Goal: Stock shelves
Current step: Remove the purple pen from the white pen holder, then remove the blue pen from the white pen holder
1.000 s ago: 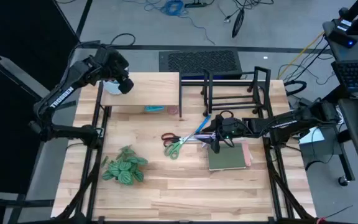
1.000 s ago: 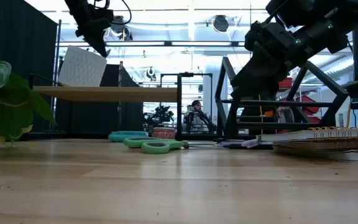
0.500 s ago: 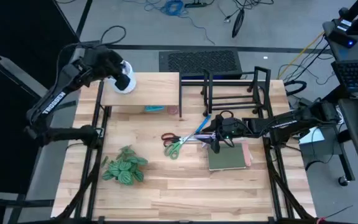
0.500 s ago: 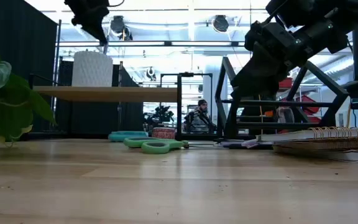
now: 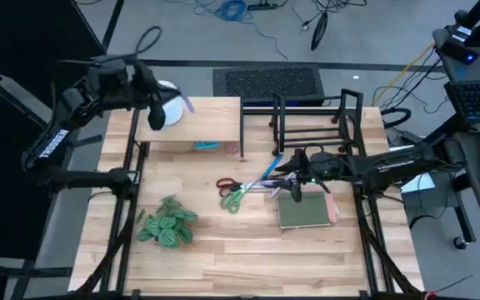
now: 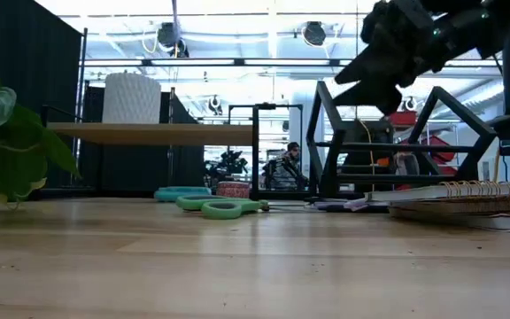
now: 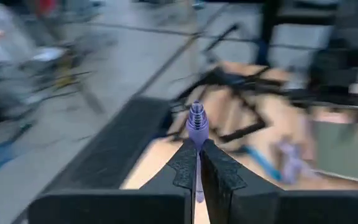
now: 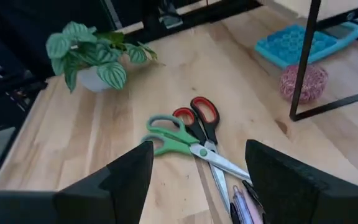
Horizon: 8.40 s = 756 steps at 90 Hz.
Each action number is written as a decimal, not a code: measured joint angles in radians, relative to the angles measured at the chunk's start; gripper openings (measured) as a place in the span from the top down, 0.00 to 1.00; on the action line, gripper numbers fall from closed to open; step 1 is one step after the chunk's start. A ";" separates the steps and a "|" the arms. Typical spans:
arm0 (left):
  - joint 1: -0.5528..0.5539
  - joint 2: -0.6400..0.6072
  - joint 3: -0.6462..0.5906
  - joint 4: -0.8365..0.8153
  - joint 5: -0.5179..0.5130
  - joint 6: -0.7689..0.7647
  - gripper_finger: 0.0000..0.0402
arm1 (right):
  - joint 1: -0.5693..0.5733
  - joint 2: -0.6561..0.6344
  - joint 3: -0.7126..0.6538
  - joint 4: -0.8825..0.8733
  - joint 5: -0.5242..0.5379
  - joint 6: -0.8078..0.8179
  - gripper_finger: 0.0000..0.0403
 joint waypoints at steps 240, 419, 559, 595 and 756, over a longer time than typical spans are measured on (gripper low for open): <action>-0.434 0.226 -0.002 0.084 -0.680 -0.080 0.60 | 0.104 -0.168 0.000 -0.056 0.035 -0.060 0.40; 0.066 0.234 -0.002 -0.542 -0.663 -0.575 0.62 | 0.078 0.171 0.000 0.027 0.079 0.088 0.40; 0.062 0.236 0.144 -0.557 -0.686 -0.432 0.99 | 0.078 0.169 0.000 0.026 0.079 0.065 0.40; -0.002 0.236 0.349 -0.549 -0.624 -0.300 0.99 | 0.040 0.163 0.001 0.361 0.080 -0.271 0.40; -0.470 0.486 0.426 -0.338 -0.305 -0.074 0.95 | -0.099 0.298 0.657 -0.610 0.052 -0.537 0.96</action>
